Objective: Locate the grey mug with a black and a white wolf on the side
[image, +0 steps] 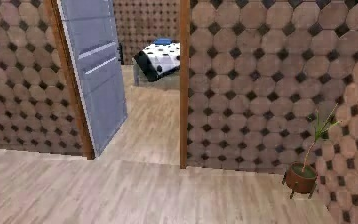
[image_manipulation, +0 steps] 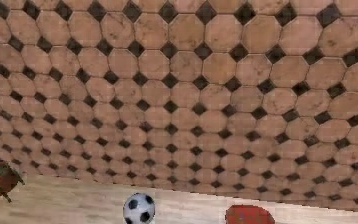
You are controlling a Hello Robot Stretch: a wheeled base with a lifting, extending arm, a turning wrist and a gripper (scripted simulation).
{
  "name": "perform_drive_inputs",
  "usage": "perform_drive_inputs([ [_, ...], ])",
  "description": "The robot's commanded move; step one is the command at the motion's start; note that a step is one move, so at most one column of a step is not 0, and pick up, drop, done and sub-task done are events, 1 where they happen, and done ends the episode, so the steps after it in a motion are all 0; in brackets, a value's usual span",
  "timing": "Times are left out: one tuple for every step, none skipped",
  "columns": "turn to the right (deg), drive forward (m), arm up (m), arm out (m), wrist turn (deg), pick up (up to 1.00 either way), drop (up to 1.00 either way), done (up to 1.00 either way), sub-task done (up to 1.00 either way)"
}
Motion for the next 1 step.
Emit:
perform_drive_inputs([
  [0.0,0.6,0.0,0.0,0.0,0.0,0.0,0.0,0.0],
])
